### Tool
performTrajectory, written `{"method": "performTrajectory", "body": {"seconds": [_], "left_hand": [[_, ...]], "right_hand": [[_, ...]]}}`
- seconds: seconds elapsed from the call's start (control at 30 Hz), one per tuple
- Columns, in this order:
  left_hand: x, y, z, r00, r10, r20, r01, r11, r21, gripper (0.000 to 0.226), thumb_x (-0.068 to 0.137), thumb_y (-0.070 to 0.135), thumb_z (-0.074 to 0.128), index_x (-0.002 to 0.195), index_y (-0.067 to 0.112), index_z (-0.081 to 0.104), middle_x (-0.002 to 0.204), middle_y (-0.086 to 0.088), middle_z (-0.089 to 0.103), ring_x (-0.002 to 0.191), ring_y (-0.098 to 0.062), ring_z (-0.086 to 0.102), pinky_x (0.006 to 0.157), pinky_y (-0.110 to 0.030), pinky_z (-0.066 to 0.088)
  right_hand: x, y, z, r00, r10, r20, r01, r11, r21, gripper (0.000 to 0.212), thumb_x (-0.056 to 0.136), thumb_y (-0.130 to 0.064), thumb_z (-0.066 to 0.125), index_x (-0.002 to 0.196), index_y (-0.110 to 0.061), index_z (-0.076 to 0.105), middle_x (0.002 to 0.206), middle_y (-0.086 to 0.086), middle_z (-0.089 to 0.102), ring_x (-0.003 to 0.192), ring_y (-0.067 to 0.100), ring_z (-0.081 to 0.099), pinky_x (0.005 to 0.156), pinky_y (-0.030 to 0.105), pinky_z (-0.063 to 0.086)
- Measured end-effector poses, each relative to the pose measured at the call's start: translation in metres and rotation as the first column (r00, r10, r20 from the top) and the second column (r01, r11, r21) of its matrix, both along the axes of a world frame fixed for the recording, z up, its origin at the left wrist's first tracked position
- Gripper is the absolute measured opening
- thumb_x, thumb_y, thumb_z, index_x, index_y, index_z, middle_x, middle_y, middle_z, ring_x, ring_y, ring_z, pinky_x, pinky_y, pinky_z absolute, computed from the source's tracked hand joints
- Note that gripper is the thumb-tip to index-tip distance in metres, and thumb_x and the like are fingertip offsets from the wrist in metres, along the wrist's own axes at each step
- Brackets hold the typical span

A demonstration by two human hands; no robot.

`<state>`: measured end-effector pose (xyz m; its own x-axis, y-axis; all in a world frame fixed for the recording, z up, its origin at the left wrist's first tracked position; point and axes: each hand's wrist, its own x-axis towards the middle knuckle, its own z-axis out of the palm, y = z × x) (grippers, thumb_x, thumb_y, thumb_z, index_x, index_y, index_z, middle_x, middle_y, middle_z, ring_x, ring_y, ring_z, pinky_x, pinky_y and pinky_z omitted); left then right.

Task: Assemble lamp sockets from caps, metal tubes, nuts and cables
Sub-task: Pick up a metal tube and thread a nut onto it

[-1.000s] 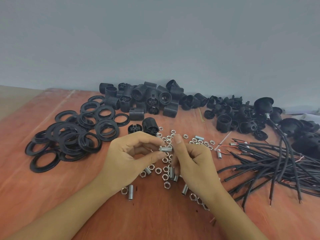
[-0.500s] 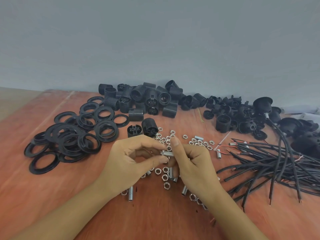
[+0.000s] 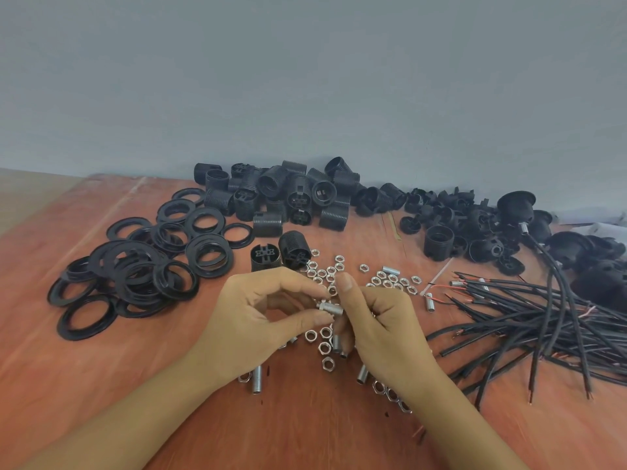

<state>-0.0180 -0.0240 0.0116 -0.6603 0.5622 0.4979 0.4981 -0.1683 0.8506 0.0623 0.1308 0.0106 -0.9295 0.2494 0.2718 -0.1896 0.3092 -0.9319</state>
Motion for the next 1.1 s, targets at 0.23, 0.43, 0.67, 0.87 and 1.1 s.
{"method": "performTrajectory", "body": {"seconds": [0.23,0.43,0.67,0.87,1.1], "left_hand": [[-0.0034,0.0,-0.0017,1.0,-0.003,-0.003,0.003,0.999,0.032,0.022,0.07,0.023,0.081,0.091,0.019,0.074,0.084,0.0,0.073,0.074,-0.018,0.07,0.067,-0.025,0.056],[-0.0051,-0.0005,-0.0019,0.998,-0.042,-0.051,0.043,0.999,0.032,0.019,0.074,0.017,0.08,0.092,0.016,0.075,0.089,0.001,0.074,0.076,-0.016,0.07,0.066,-0.022,0.055],[-0.0041,0.0002,-0.0021,0.999,-0.022,-0.044,0.024,0.999,0.047,0.018,0.073,0.02,0.079,0.09,0.017,0.075,0.087,0.0,0.074,0.075,-0.018,0.07,0.065,-0.025,0.056],[-0.003,0.0012,-0.0023,0.999,-0.017,-0.039,0.019,0.998,0.057,0.018,0.073,0.02,0.08,0.09,0.017,0.075,0.087,0.0,0.073,0.075,-0.019,0.07,0.065,-0.025,0.056],[-0.0007,0.0028,-0.0022,1.0,0.012,0.007,-0.013,0.997,0.073,0.017,0.07,0.024,0.08,0.087,0.022,0.075,0.085,0.002,0.074,0.075,-0.018,0.071,0.067,-0.023,0.056]], "right_hand": [[0.0009,-0.0007,-0.0004,0.999,0.034,-0.039,-0.032,0.998,0.049,0.05,0.098,-0.046,0.049,0.059,-0.018,0.063,0.049,-0.002,0.058,0.047,0.005,0.051,0.049,0.019,0.04],[0.001,-0.0005,-0.0012,0.996,0.061,-0.058,-0.055,0.993,0.1,0.047,0.096,-0.044,0.057,0.065,-0.01,0.066,0.053,0.008,0.056,0.049,0.009,0.048,0.05,0.029,0.042],[-0.0001,-0.0005,-0.0015,0.995,0.068,-0.069,-0.063,0.995,0.077,0.043,0.092,-0.05,0.052,0.058,-0.027,0.063,0.049,-0.004,0.054,0.046,0.014,0.048,0.051,0.034,0.045],[0.0003,-0.0014,-0.0007,0.995,0.071,-0.068,-0.069,0.997,0.041,0.045,0.092,-0.051,0.051,0.062,-0.02,0.062,0.052,0.005,0.053,0.05,0.011,0.047,0.051,0.028,0.04],[-0.0002,-0.0002,-0.005,0.999,-0.009,-0.045,0.016,0.989,0.147,0.071,0.096,-0.063,0.035,0.054,-0.009,0.057,0.048,0.008,0.055,0.043,0.012,0.048,0.049,0.031,0.042]]}}
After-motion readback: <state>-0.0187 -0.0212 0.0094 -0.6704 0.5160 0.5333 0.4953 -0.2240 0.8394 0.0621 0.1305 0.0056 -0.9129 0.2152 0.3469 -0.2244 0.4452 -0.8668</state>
